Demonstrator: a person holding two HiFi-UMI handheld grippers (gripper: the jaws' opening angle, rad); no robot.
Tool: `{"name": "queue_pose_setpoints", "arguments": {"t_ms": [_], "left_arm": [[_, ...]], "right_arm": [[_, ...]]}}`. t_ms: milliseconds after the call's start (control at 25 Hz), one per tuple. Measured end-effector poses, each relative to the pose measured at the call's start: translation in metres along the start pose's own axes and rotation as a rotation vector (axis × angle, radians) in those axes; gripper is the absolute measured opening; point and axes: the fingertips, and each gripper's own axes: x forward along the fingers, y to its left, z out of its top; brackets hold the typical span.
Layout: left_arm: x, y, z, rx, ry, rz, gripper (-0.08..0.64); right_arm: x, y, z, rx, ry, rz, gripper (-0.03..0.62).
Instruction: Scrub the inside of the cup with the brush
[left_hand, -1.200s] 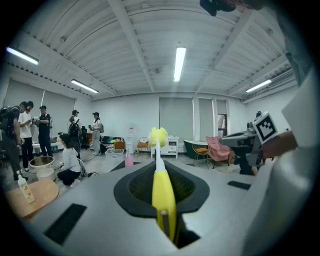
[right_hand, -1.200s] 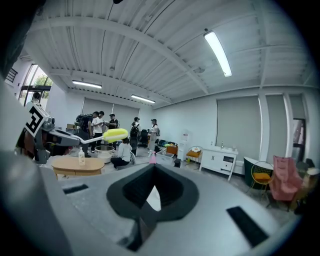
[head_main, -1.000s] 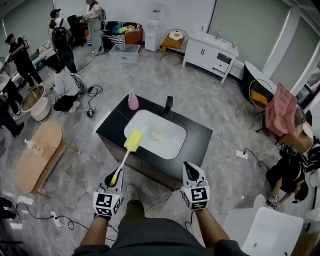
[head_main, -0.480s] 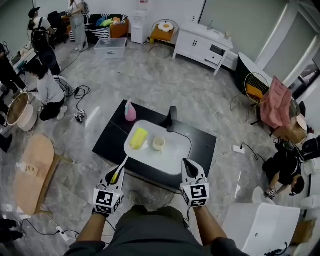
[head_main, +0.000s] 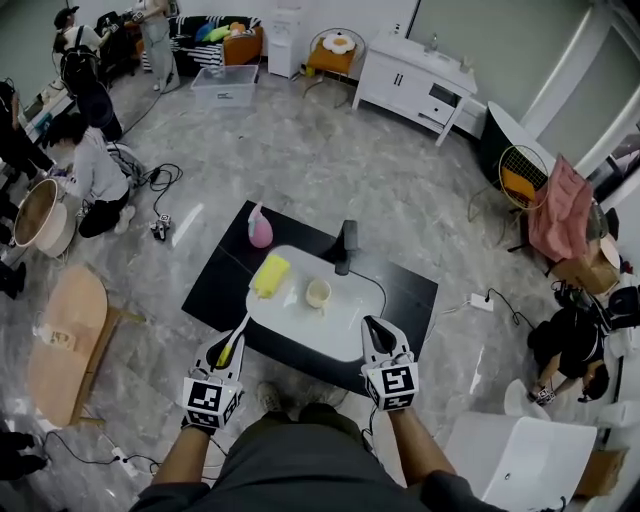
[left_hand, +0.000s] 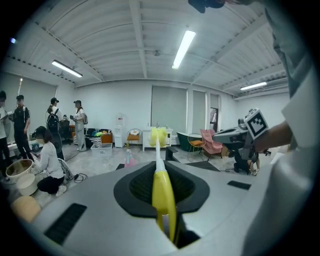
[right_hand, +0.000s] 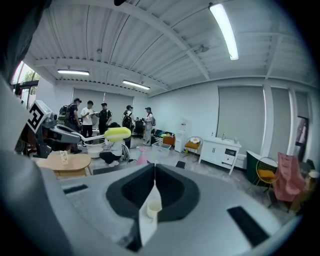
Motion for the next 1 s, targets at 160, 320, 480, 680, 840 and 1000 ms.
{"name": "queue_pose_setpoints", "arguments": {"t_ms": [160,320,480,680,840,1000], "left_arm": [[0.007,-0.003,0.005,-0.007,0.001,0.037,0.034],[0.017,-0.006,0.009,-0.017,0.007,0.058,0.034],[0.023,-0.008,0.011,-0.022,0.004,0.071,0.034],[0.028,-0.009,0.012,-0.02,0.006,0.085,0.034],[0.027,-0.007,0.01,-0.017,0.012,0.099,0.034],[0.029,-0.004,0.007,-0.017,0.022,0.109,0.034]], "right_arm": [[0.013,-0.011,-0.001,-0.012,-0.005,0.056,0.026],[0.024,-0.015,0.001,-0.021,-0.009,0.113,0.076],[0.03,-0.014,0.001,-0.021,-0.015,0.16,0.179],[0.035,-0.016,0.001,-0.025,-0.024,0.194,0.218],[0.04,-0.015,-0.006,-0.022,-0.005,0.213,0.218],[0.048,-0.012,-0.016,-0.034,0.019,0.23,0.218]]}}
